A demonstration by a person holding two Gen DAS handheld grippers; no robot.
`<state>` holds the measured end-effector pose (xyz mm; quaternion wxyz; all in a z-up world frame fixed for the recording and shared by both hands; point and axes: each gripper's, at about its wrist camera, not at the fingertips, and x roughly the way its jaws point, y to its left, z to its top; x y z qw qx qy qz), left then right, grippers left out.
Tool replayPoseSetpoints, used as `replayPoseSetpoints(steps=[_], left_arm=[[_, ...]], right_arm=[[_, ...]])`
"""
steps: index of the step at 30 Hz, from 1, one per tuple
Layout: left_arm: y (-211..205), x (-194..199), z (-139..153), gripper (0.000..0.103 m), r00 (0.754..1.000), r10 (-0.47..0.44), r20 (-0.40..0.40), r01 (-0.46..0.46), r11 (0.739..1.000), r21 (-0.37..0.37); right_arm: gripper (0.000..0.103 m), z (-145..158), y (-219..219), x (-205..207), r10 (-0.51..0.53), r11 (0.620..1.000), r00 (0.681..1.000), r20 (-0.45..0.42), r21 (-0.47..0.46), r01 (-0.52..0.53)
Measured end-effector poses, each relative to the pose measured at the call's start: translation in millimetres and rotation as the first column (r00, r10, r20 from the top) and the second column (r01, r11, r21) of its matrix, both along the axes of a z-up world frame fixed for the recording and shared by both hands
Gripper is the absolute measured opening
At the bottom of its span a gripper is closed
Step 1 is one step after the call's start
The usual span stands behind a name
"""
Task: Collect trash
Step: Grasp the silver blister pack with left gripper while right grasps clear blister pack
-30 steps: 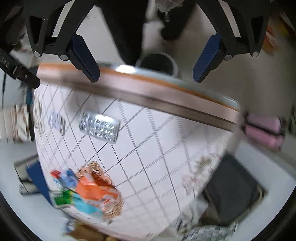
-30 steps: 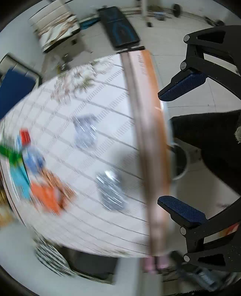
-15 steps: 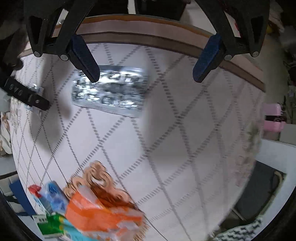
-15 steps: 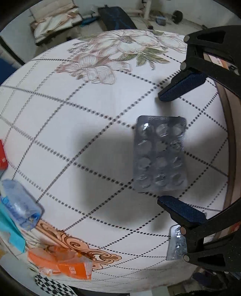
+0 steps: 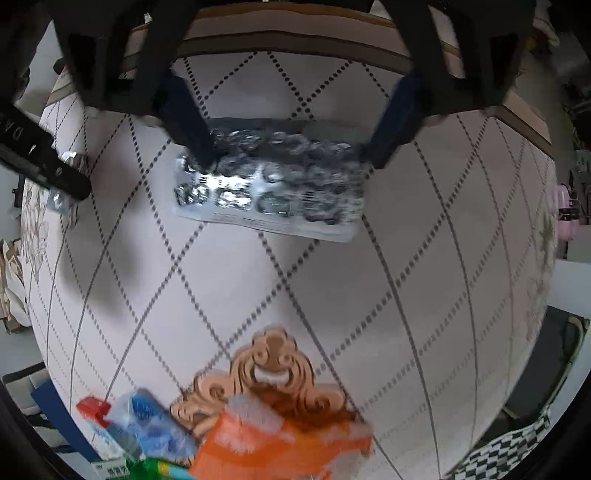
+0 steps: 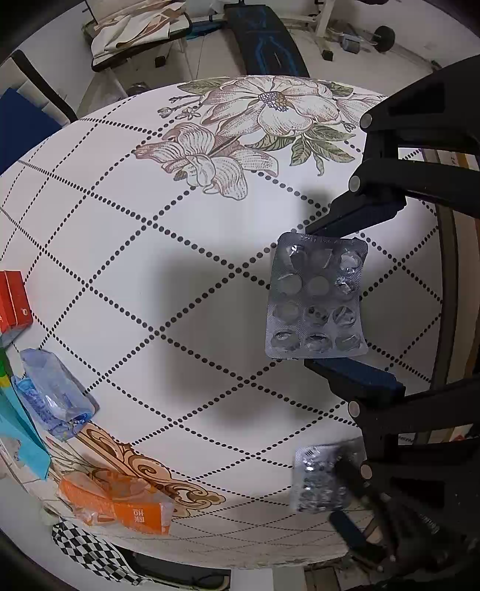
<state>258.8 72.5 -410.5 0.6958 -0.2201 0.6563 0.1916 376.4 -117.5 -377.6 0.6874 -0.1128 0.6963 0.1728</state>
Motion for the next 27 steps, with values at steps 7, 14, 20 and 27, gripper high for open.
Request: replayPoseSetpoints(steps=[7,14,20,27], left_arm=[[19.1,-1.3,8.5,0.026,0.993,0.118,0.011,-0.117,0.991,-0.072],[53.1,-63.5,-19.8,0.044,0.85,0.522,-0.069,-0.503,0.767,-0.397],[57.6,-56.7,-27.0,0.052,0.74,0.664,-0.104,-0.631,0.632,-0.45],[55.1,3.7,-13.1,0.06,0.863,0.491,-0.123,-0.505,0.82,-0.269]], right_arm=[[0.063,8.8,-16.0,9.4,-0.017,0.999,1.0,-0.014,0.031,0.017],[0.072,4.8,-66.3,49.2,-0.141,0.99,0.989,-0.039,0.023,0.142],[0.084,5.9,-81.5,73.7,-0.206,0.976,0.976,-0.069,0.059,0.21],[0.085,19.9,-121.1,108.2,-0.279,0.955,0.958,-0.068,0.086,0.284]])
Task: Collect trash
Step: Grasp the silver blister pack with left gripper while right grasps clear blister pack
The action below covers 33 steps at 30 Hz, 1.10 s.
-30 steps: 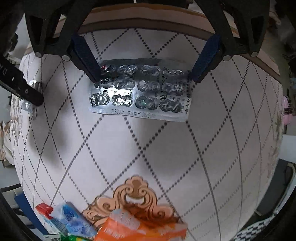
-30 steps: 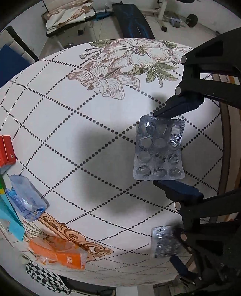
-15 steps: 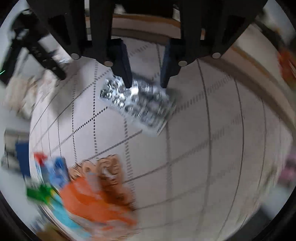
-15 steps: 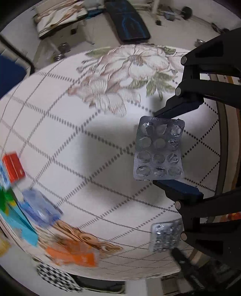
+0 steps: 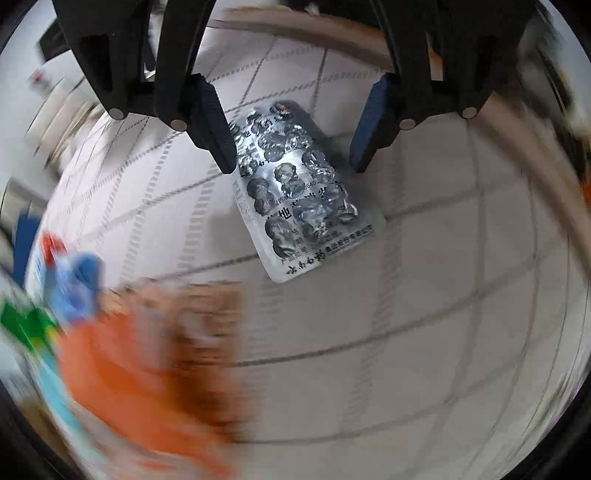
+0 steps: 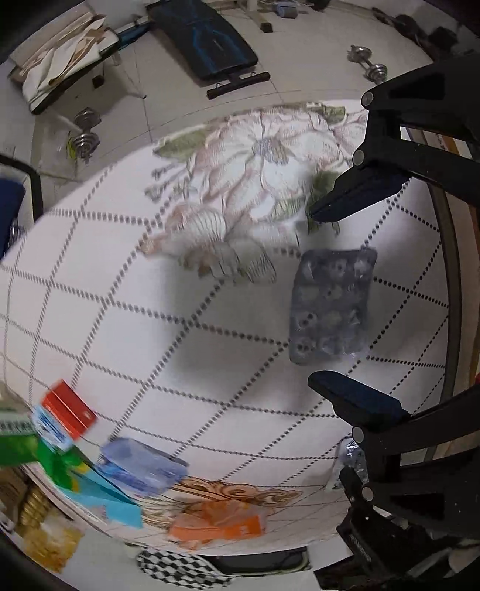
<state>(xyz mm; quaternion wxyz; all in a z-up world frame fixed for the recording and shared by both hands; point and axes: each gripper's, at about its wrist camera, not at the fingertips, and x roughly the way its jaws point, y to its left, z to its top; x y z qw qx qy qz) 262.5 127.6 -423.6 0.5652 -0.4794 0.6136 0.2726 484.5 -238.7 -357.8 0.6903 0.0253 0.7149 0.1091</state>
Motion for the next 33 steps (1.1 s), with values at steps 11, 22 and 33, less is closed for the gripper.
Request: replayPoseSetpoints(steps=[11,22,33], left_arm=[[-21.9,67.4,-4.4,0.071,0.989,-0.044,-0.139,0.059,0.993,0.099],[-43.6,56.5,15.9,0.065,0.833,-0.507,-0.221,0.553,0.779,0.296],[-20.4,16.3,25.6,0.061,0.881,-0.448,-0.153,0.474,0.828,0.301]], right_arm=[[0.087,-16.2,-61.2,9.6,-0.1,0.995,0.995,0.002,-0.018,0.1],[0.096,-38.5,24.5,-33.5,0.034,0.998,0.999,-0.033,-0.051,-0.036],[0.066,-26.2,77.0,-70.3,0.157,0.967,0.977,0.141,-0.221,-0.124]])
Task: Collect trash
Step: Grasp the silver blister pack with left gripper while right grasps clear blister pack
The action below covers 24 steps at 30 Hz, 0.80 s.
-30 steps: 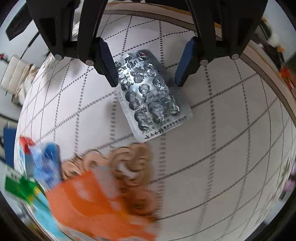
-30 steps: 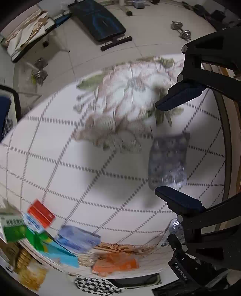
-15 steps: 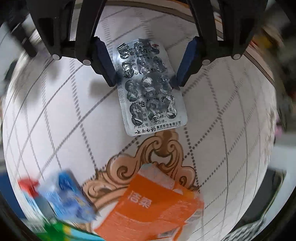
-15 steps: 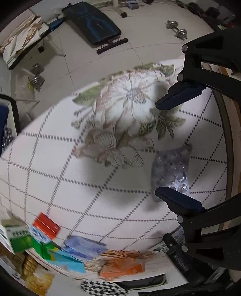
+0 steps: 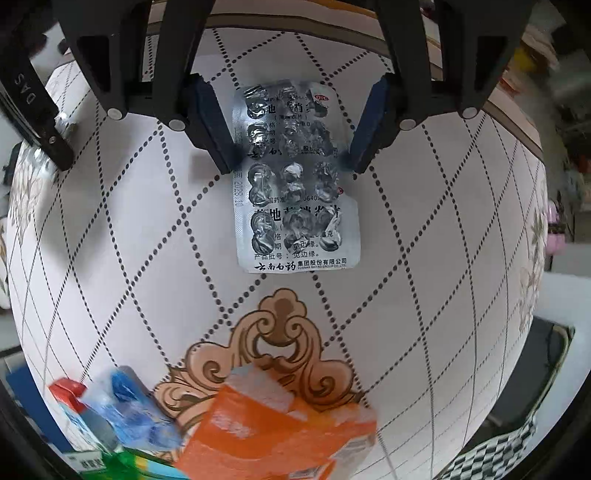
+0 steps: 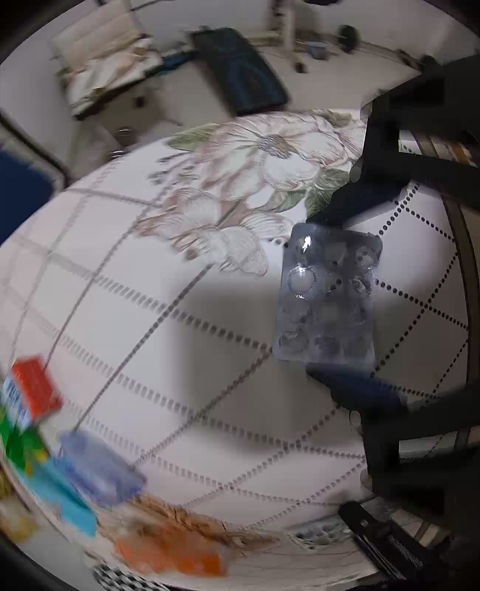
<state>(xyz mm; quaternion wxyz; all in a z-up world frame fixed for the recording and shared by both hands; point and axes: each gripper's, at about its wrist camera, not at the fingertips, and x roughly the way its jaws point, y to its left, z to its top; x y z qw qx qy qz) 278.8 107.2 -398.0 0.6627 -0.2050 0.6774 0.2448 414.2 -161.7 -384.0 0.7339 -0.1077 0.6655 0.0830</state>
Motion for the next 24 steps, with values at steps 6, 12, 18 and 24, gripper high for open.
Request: replayPoseSetpoints(steps=[6,12,18,24], left_arm=[[-11.8,1.9,15.4,0.061,1.0,-0.015,0.027,0.015,1.0,-0.002],[-26.5,-19.8,54.1,0.061,0.995,-0.048,0.089,0.046,0.999,0.03],[-29.5,-47.9,105.5,0.061,0.98,-0.084,0.179,0.073,0.995,0.066],[-42.5,-82.3,121.4,0.061,0.954,-0.11,0.28,0.097,0.994,0.058]], right_arm=[[0.054,13.1,-0.5,-10.6,0.015,0.999,1.0,0.013,0.05,-0.016],[0.052,26.4,-12.4,-17.6,0.009,0.992,1.0,0.0,0.128,-0.009],[0.05,45.3,-14.3,-42.1,0.018,0.974,1.0,0.007,0.226,-0.019],[0.05,68.9,-14.4,-82.9,0.03,0.954,0.999,0.017,0.296,-0.034]])
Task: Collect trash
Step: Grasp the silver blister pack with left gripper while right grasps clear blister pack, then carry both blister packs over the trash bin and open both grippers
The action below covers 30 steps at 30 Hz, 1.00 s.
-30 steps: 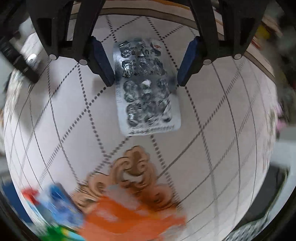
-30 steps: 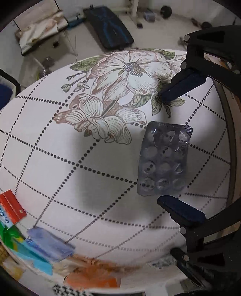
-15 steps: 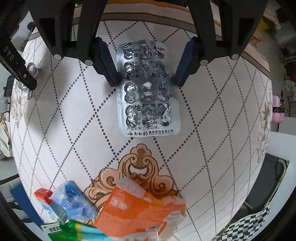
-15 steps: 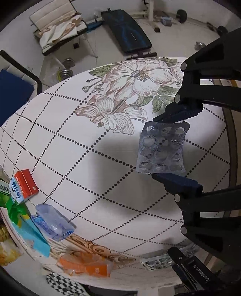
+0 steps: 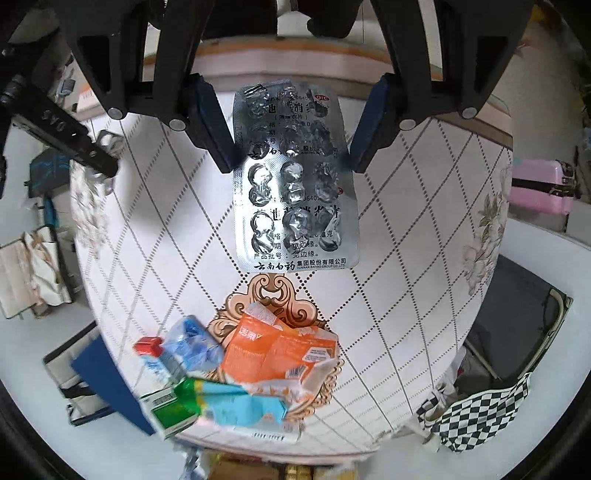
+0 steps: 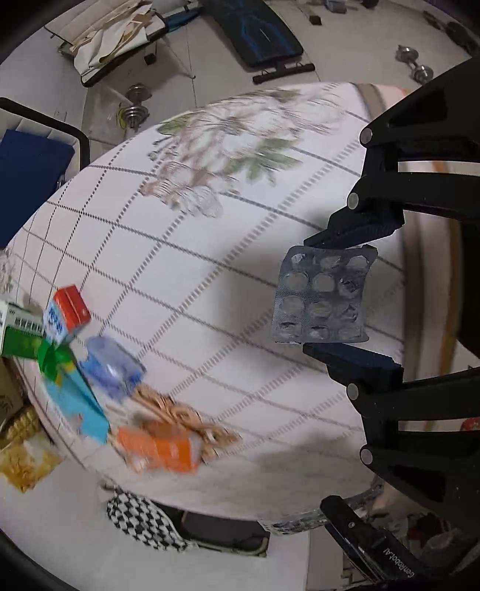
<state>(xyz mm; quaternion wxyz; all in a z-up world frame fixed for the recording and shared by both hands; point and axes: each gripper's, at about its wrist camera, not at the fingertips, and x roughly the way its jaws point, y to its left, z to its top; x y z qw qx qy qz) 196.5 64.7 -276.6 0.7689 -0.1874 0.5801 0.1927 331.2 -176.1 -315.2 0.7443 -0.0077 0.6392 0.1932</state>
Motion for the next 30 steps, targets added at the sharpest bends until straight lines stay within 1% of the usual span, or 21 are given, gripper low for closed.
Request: replayPoseSetpoints(steps=[2,3,7,8,10,11,13,15,16,17,19,22,24,25,26,27,28,29,30], left_arm=[[1.8,-8.8,-4.9,0.061,0.999,-0.019,0.03,0.019,1.0,-0.011],[0.6,-21.4,-1.7,0.061,0.998,-0.035,0.05,0.036,0.999,-0.019],[3.1,-66.6,-6.7,0.061,0.991,-0.086,0.099,0.09,0.995,-0.044],[2.6,-82.4,-8.2,0.061,0.99,-0.099,0.104,0.105,0.993,-0.052],[0.2,-116.0,-18.9,0.061,0.988,-0.124,0.091,0.131,0.988,-0.083],[-1.3,-127.5,-23.7,0.061,0.989,-0.126,0.08,0.133,0.986,-0.097],[-4.1,-155.3,-42.2,0.061,0.99,-0.13,0.046,0.136,0.98,-0.148],[-9.3,-181.5,-66.9,0.061,0.99,-0.142,0.005,0.14,0.97,-0.198],[-12.5,-190.8,-79.6,0.061,0.988,-0.151,-0.016,0.144,0.966,-0.214],[-17.1,-200.9,-101.3,0.061,0.985,-0.163,-0.05,0.147,0.962,-0.229],[-20.9,-210.7,-136.1,0.061,0.983,-0.159,-0.088,0.131,0.955,-0.267],[-24.0,-215.4,-206.0,0.061,0.98,-0.145,-0.139,0.094,0.943,-0.318],[-23.5,-211.9,-260.9,0.061,0.976,-0.132,-0.176,0.065,0.937,-0.342],[-22.4,-209.6,-283.9,0.062,0.975,-0.131,-0.182,0.056,0.928,-0.368],[-19.1,-206.1,-316.5,0.062,0.973,-0.124,-0.193,0.036,0.914,-0.404],[-16.3,-203.5,-339.2,0.062,0.974,-0.117,-0.193,0.022,0.901,-0.433],[-12.2,-200.2,-365.9,0.062,0.978,-0.106,-0.178,0.007,0.876,-0.482],[-8.2,-198.2,-385.5,0.062,0.979,-0.091,-0.182,-0.012,0.867,-0.498],[-4.6,-196.2,-404.0,0.062,0.979,-0.08,-0.19,-0.028,0.862,-0.506]], right_arm=[[0.05,9.5,1.7,-27.1,-0.007,1.0,1.0,0.013,0.025,0.007],[0.05,11.4,1.4,-36.9,-0.008,0.999,1.0,0.018,0.035,0.007],[0.05,18.4,-2.8,-90.2,-0.042,0.996,0.998,0.037,0.078,0.039],[0.051,18.4,-6.1,-112.6,-0.058,0.994,0.998,0.034,0.091,0.055],[0.051,14.5,-13.2,-145.1,-0.078,0.992,0.997,0.023,0.097,0.075],[0.051,8.1,-18.6,-168.1,-0.095,0.991,0.996,0.0,0.099,0.094],[0.051,-6.4,-26.9,-202.2,-0.113,0.989,0.992,-0.049,0.091,0.117],[0.051,-24.8,-34.8,-232.7,-0.114,0.99,0.988,-0.1,0.07,0.122],[0.051,-38.3,-38.9,-249.0,-0.116,0.991,0.985,-0.128,0.056,0.124],[0.051,-52.7,-42.7,-262.8,-0.116,0.991,0.981,-0.157,0.043,0.124],[0.051,-83.9,-48.4,-281.6,-0.123,0.991,0.972,-0.2,0.028,0.131],[0.052,-145.7,-52.8,-299.2,-0.129,0.99,0.956,-0.265,0.013,0.137],[0.052,-190.5,-51.3,-303.5,-0.127,0.991,0.947,-0.295,0.006,0.135],[0.053,-216.7,-50.2,-304.0,-0.13,0.99,0.942,-0.308,0.016,0.142],[0.053,-244.2,-46.7,-303.8,-0.122,0.99,0.939,-0.322,0.025,0.137],[0.054,-264.3,-44.0,-303.2,-0.117,0.991,0.939,-0.324,0.025,0.132],[0.054,-287.2,-40.9,-302.8,-0.109,0.992,0.938,-0.328,0.031,0.126],[0.055,-317.8,-34.1,-300.9,-0.089,0.994,0.938,-0.334,0.037,0.108],[0.056,-341.0,-29.2,-299.5,-0.078,0.995,0.94,-0.333,0.037,0.095]])
